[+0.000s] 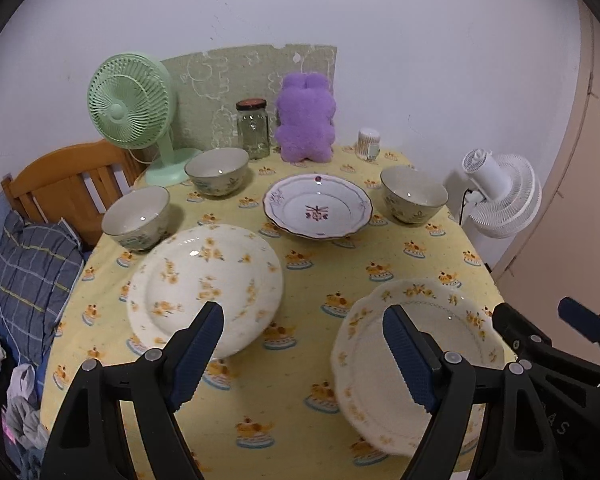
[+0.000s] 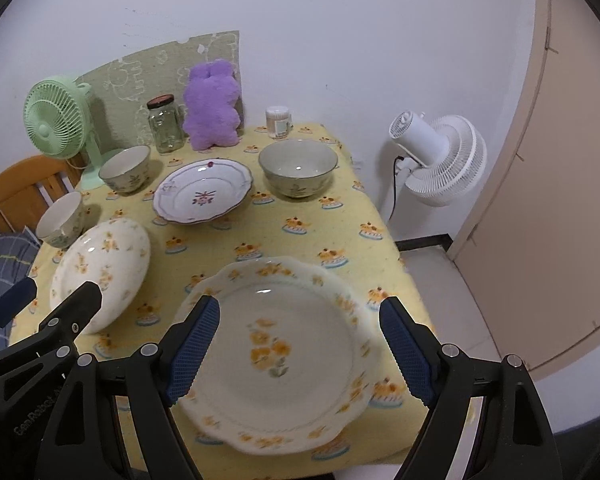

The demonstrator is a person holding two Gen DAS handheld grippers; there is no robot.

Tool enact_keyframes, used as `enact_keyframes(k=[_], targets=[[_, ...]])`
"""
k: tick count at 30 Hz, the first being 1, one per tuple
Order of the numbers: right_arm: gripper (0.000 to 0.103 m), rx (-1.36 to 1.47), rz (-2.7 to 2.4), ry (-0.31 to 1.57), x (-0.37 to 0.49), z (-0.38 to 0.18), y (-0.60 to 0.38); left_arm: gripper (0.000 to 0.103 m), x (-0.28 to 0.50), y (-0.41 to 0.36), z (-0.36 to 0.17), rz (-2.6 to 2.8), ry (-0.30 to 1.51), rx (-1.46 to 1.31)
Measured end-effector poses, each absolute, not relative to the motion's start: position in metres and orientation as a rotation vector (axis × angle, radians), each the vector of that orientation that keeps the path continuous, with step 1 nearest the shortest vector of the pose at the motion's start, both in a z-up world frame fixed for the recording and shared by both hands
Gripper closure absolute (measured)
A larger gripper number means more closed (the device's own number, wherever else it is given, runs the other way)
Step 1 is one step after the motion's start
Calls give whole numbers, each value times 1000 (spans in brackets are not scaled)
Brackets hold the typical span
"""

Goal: Organize plates and bowls

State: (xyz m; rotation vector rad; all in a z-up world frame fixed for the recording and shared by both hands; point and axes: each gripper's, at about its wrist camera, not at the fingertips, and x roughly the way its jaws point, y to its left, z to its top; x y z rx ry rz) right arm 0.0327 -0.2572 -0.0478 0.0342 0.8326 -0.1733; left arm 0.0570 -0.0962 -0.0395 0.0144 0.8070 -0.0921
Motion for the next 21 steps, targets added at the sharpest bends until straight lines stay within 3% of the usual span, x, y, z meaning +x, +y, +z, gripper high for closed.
enact_keyframes(k=[9,15,21], targets=[[19,10,-140,898,61,-83,-307,20,79,-148,-82,-48,915,11],[28,6,-66,981,80,-120,-319,28,89,-168,-121,13,1021,26],[30,14,-36,1069,93,-151,-325,30,93,-175,-148,54,1092,30]])
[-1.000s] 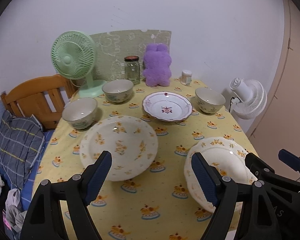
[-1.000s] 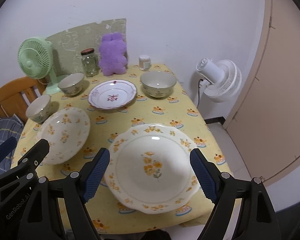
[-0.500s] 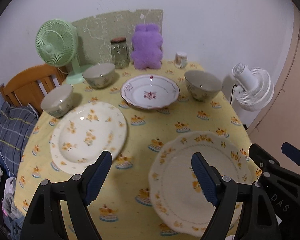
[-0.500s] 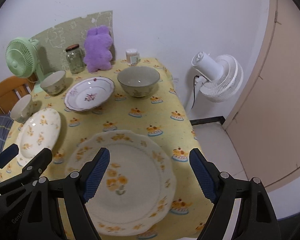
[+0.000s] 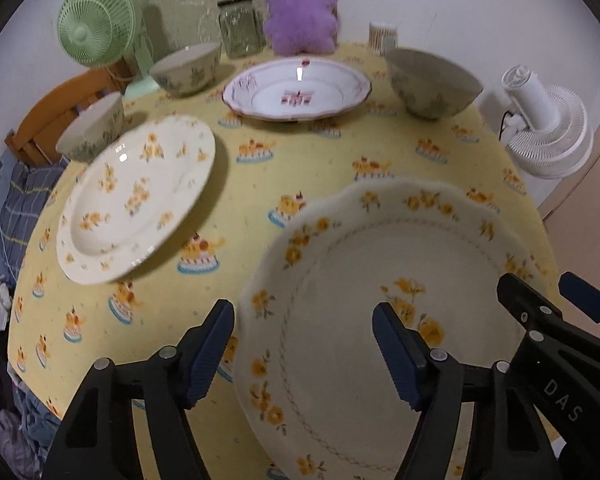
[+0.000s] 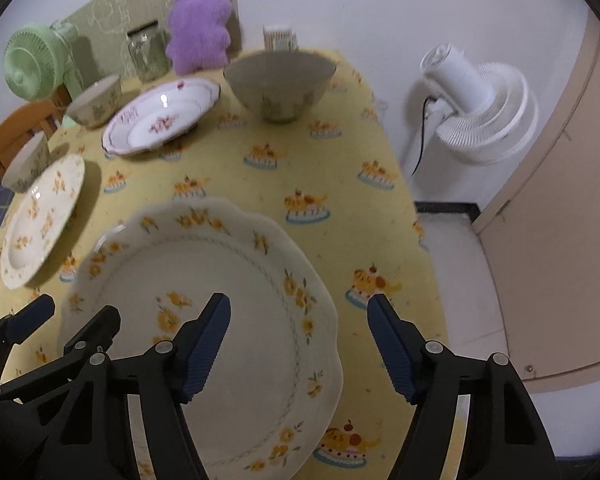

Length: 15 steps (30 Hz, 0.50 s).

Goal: Organize plates and bowls

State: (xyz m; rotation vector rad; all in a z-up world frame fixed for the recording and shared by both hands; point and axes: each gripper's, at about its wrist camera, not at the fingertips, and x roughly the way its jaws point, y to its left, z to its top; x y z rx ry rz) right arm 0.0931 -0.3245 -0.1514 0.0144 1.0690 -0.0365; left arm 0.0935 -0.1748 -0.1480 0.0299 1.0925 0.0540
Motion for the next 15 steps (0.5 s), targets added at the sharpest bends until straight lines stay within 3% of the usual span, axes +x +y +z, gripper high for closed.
enact_keyframes(k=[7,15], targets=[[43,33,16,1164,100,-176,-329,31,99,-178,-156,97,1105,35],[44,31,57,1182,106,-177,-324,39,104,-175,-163,113,1149,34]])
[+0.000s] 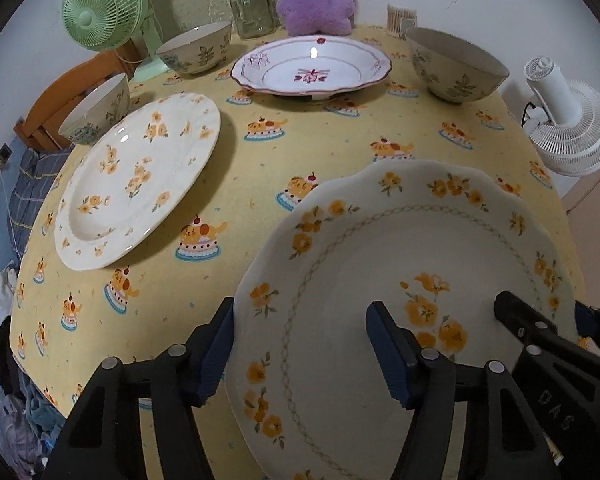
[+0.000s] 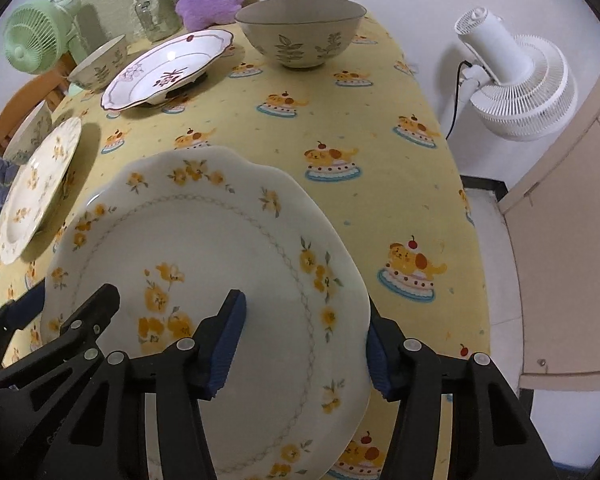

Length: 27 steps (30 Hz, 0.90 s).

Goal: Organize plates and bowls

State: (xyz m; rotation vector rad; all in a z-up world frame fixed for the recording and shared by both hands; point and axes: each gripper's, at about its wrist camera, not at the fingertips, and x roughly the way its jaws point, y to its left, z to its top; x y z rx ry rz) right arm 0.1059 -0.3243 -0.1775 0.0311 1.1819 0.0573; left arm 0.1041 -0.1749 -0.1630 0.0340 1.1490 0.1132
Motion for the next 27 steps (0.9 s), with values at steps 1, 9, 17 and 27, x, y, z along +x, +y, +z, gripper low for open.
enact_keyframes(k=[1,9,17,27], targets=[[44,32,56,1186,107,-177,-324,39,105,-173,-164,106,1151,28],[43,22,14,1205,114,-177,-319,40,110,-162,-167,61,1190,-51],[43,-16,-10,1199,123,-173,-305,41,119,-152,-163,36,1213,-43],[43,-11,-32,1188,150,-173,-288,42,147,-131,-157,13,1184,-48]])
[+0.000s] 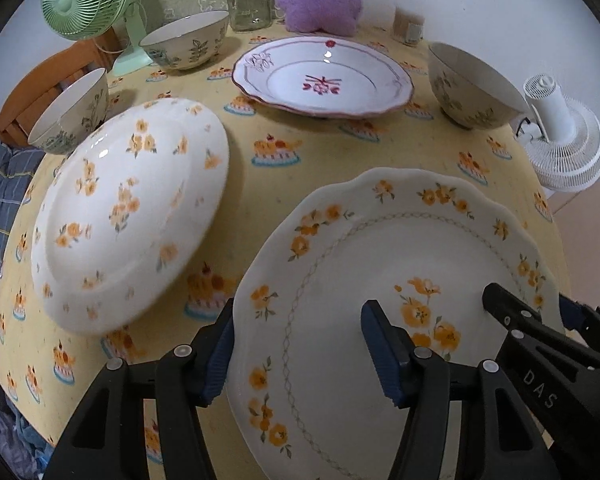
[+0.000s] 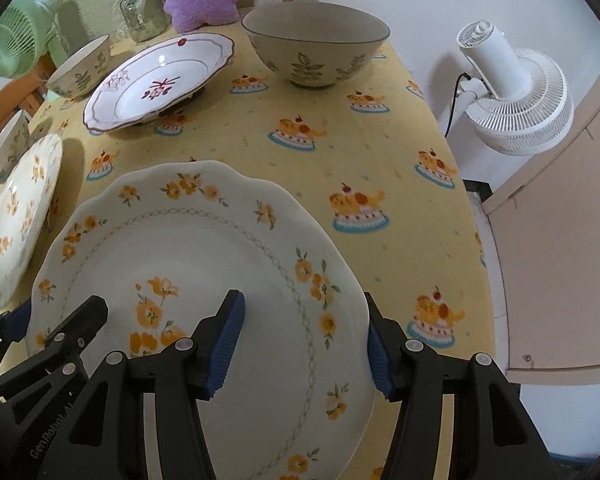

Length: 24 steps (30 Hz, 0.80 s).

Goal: Organize plates and bowls

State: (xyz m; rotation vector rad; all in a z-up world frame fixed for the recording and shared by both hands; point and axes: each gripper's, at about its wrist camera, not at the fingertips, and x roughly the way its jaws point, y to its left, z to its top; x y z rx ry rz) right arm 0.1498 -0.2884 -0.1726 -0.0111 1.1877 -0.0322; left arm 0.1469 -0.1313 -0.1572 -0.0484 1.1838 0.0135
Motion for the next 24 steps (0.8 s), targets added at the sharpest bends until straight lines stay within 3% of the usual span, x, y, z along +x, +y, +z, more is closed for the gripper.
enact_keyframes(k=[13,24], targets=[[43,-4,-18,1185,168,-177,-274,45,164,-114,-166,26,1198,-84],[43,-61,3,1147,161,-164,-271,38,159,-114,-159,70,1193,-90]])
